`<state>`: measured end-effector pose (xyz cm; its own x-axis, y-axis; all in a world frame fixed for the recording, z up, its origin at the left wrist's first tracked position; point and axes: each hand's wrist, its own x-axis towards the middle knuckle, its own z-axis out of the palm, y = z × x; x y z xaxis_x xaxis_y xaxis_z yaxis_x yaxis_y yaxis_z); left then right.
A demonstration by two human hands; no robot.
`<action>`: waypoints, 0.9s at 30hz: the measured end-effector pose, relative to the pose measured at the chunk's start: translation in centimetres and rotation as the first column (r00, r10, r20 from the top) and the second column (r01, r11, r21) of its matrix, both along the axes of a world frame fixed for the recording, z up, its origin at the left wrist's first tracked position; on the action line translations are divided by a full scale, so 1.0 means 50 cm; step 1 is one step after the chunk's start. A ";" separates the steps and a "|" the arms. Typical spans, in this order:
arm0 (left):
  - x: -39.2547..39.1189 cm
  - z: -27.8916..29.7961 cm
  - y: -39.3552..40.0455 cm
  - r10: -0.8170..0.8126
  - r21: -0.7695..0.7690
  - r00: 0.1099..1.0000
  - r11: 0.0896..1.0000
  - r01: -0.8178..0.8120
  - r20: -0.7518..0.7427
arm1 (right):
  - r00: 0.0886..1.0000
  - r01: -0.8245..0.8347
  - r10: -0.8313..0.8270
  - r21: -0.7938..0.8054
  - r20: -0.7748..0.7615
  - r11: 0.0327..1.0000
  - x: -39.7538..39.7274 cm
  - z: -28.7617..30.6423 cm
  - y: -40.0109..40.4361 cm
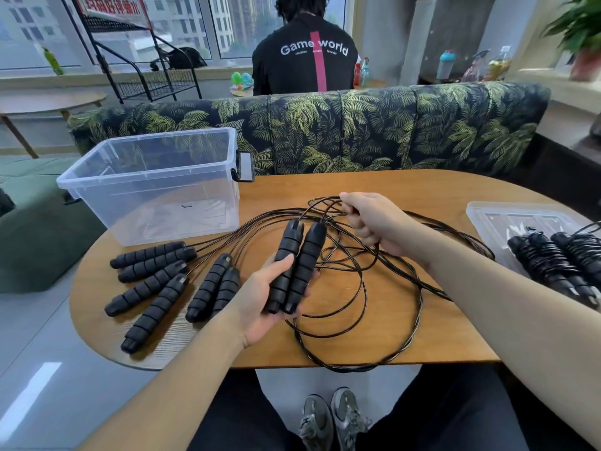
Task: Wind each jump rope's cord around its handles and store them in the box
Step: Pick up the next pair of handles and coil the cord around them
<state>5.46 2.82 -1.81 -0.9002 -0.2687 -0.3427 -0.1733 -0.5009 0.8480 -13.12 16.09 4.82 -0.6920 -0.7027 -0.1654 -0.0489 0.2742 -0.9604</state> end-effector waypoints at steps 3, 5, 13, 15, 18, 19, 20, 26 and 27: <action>-0.005 -0.006 0.004 0.026 -0.074 1.000 0.997 -0.027 -0.010 | 0.999 0.036 -0.037 -0.022 -0.011 0.999 0.011 0.003 -0.002; -0.016 -0.006 0.009 0.125 -0.131 0.991 0.983 -0.130 -0.043 | 0.986 0.013 -0.005 0.046 -0.168 0.999 0.031 0.000 -0.007; -0.052 0.013 0.030 0.309 -0.004 0.948 0.951 -0.311 -0.072 | 0.848 -0.009 0.144 0.258 -0.510 0.966 0.156 -0.041 -0.038; -0.055 0.011 0.032 0.317 0.074 0.946 0.947 -0.312 -0.068 | 0.805 -0.034 0.186 0.268 -0.564 0.963 0.181 -0.049 -0.031; -0.054 0.014 0.028 0.390 0.204 0.920 0.905 -0.373 -0.047 | 0.690 -0.039 0.233 0.286 -0.685 0.957 0.204 -0.064 -0.022; -0.054 0.014 0.027 0.414 0.231 0.910 0.888 -0.398 -0.023 | 0.635 -0.041 0.274 0.322 -0.723 0.946 0.209 -0.072 -0.022; -0.054 0.012 0.027 0.427 0.243 0.904 0.877 -0.415 0.003 | 0.579 -0.056 0.331 0.369 -0.745 0.928 0.215 -0.081 -0.023; -0.063 0.012 0.032 0.466 0.272 0.884 0.848 -0.454 0.022 | 0.514 -0.066 0.313 0.326 -0.799 0.943 0.240 -0.108 -0.032; -0.063 0.011 0.031 0.481 0.278 0.876 0.839 -0.467 0.020 | 0.494 -0.066 0.310 0.320 -0.813 0.945 0.241 -0.110 -0.028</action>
